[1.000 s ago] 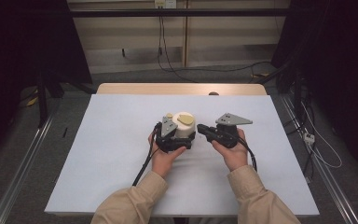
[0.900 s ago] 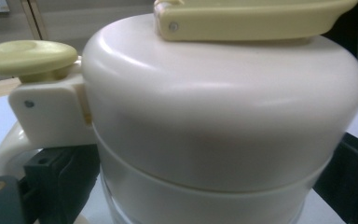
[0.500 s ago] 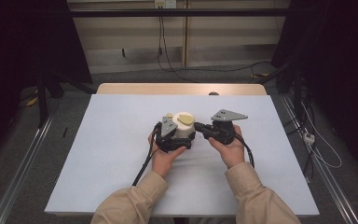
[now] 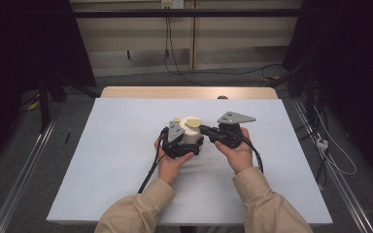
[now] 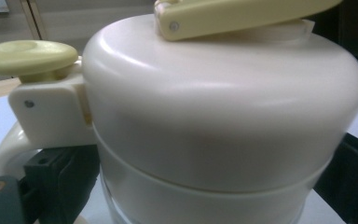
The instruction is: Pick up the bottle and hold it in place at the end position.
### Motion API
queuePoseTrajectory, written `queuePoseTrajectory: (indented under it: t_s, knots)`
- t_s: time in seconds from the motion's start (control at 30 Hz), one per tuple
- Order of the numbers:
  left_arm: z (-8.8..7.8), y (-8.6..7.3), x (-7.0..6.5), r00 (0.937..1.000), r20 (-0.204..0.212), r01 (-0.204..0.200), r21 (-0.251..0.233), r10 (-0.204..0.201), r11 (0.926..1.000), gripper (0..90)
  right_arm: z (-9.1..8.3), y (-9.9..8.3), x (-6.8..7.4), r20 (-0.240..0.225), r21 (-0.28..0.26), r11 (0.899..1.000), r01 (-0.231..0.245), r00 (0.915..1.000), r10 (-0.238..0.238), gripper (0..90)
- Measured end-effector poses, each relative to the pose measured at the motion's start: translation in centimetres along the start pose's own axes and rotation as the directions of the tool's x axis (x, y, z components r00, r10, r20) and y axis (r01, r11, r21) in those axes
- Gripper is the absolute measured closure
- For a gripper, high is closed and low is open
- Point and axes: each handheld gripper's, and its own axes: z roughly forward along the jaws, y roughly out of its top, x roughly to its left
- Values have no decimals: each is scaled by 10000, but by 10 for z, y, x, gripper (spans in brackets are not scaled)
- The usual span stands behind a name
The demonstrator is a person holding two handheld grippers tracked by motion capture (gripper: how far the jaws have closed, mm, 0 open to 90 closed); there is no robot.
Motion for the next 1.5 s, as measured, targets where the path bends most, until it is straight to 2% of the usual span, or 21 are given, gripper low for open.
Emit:
queuePoseTrajectory:
  t_s: [0.47, 0.9, 1.07, 1.3, 1.5]
  knots:
    - [0, 0, 0, 10000, -16, -10, 6, 10, 10000, 46, 2, 9, 2, -10, -133, 9999, 25, 10000, -25, 900]
    - [0, 0, 0, 10000, 10, 3, 29, -3, 10000, 47, 10, 16, 9, -111, -110, 9993, 358, 9993, -359, 900]
    - [0, 0, 0, 10000, 10, -26, 35, 26, 10000, 47, 10, 17, 7, -15, -194, 9993, 320, 9995, -320, 900]
    - [0, 0, 0, 10000, 2, -63, 32, 63, 10000, 47, 12, 18, 8, -114, -266, 9994, 237, 9996, -240, 900]
    - [0, 0, 0, 10000, -7, -32, 30, 32, 10000, 47, 14, 22, 9, -116, -287, 9990, 332, 9994, -335, 900]
